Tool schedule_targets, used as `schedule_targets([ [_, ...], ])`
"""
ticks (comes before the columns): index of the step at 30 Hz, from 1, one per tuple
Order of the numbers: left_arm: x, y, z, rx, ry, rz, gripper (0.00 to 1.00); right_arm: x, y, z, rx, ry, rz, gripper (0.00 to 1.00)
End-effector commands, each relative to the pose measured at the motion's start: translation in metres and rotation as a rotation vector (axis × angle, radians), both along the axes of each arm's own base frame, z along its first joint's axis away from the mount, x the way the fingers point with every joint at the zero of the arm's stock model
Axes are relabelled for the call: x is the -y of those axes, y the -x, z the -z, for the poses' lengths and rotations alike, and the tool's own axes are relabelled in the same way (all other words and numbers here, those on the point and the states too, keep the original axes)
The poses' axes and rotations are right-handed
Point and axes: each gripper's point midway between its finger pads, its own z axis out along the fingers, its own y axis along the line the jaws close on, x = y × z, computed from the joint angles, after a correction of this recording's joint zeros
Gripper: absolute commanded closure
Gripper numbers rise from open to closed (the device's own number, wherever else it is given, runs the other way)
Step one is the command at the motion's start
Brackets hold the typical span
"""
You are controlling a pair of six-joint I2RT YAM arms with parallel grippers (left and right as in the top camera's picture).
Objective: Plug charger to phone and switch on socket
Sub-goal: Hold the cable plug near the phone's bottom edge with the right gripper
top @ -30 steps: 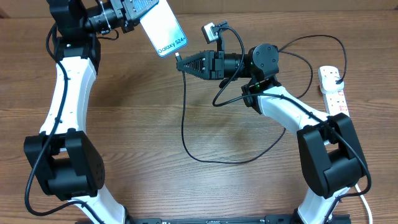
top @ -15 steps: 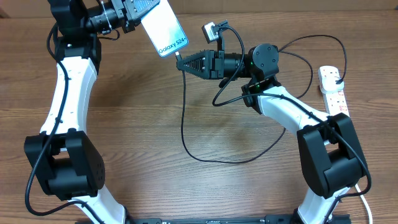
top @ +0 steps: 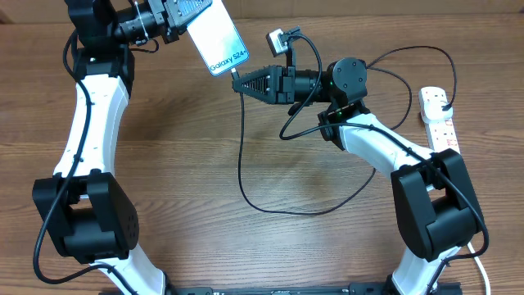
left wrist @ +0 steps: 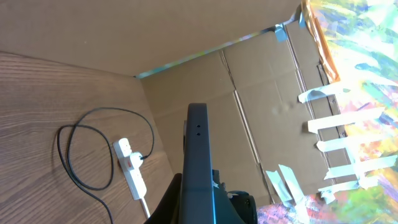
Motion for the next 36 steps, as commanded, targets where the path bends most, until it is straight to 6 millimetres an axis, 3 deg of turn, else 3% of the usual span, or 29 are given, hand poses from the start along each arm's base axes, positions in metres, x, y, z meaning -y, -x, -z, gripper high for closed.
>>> schedule_targets([
  [1, 0.008, 0.006, -0.007, 0.015, 0.001, 0.033, 0.95, 0.0, -0.004, -0.009, 0.021, -0.02, 0.024, 0.96],
  [13, 0.007, 0.006, -0.007, 0.021, -0.001, 0.027, 0.96, 0.0, -0.003, -0.011, 0.032, -0.027, 0.022, 0.96],
  [24, -0.024, -0.006, -0.02, 0.033, 0.029, -0.066, 0.96, 0.003, -0.008, -0.01, 0.047, -0.03, 0.046, 0.96],
  [36, -0.027, -0.005, -0.021, 0.051, 0.023, -0.064, 0.96, -0.002, -0.024, 0.025, 0.013, -0.01, 0.061, 0.96],
])
